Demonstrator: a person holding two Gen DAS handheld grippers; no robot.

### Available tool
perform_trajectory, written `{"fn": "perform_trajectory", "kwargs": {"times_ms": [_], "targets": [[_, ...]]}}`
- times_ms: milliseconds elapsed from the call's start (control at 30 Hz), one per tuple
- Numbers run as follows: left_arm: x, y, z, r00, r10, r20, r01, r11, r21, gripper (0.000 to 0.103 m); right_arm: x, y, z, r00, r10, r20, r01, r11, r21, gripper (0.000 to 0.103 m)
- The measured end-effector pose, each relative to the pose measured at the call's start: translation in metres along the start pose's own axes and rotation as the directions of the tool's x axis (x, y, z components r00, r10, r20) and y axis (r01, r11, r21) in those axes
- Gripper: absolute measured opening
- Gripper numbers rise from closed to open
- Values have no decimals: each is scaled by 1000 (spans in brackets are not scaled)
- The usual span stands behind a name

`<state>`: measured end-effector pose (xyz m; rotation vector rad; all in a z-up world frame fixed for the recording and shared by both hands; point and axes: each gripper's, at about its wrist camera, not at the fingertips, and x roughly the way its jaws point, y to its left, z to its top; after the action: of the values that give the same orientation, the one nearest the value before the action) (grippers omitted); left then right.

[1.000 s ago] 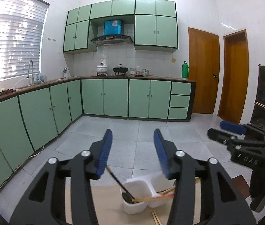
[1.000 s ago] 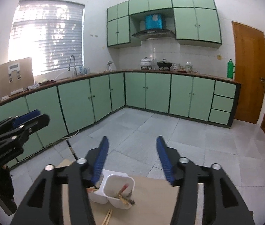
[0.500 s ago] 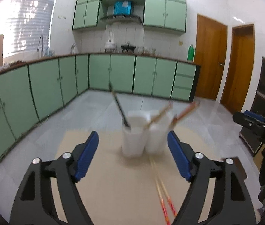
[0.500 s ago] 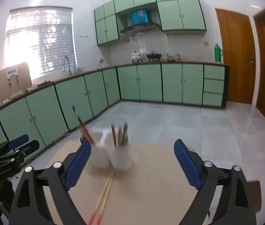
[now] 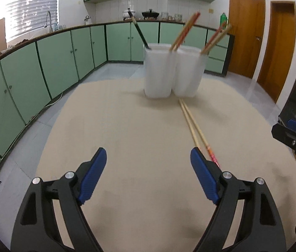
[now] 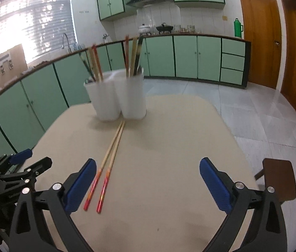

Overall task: Organize utensils
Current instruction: 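Move both open tools back to the remaining red-patterned chopsticks, then grasp a red-patterned chopstick with the right tool while the left tool approaches the other one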

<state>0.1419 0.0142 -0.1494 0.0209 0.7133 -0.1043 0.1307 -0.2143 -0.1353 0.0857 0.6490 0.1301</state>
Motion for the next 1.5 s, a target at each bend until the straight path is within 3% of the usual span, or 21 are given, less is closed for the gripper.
{"fn": "perform_trajectory", "kwargs": {"times_ms": [200,400,467,833,1000,1300,1500], "targets": [[4,-2,-19,999,20,-46,-20,1000,10,80,5,15,-22,999,-3,-43,3,1000,-11,93],[8,2,-31,995,40,-91,-39,999,20,81,14,31,-37,995,2,-101,-5,1000,-24,77],[9,6,-34,993,43,-107,-41,999,15,81,18,37,-43,992,13,-125,-17,999,-29,67],[12,14,-36,991,40,-124,-42,999,-12,82,36,58,-53,976,24,-216,-40,997,-71,40],[14,15,-37,991,38,-128,-41,999,-21,82,39,62,-53,974,11,-227,-32,995,-89,33],[16,15,-36,990,42,-133,-45,999,-21,83,40,71,-54,973,8,-232,-39,991,-130,8],[18,11,-36,990,36,-137,-39,999,-15,83,40,65,-52,973,29,-229,-54,993,-101,6]]}}
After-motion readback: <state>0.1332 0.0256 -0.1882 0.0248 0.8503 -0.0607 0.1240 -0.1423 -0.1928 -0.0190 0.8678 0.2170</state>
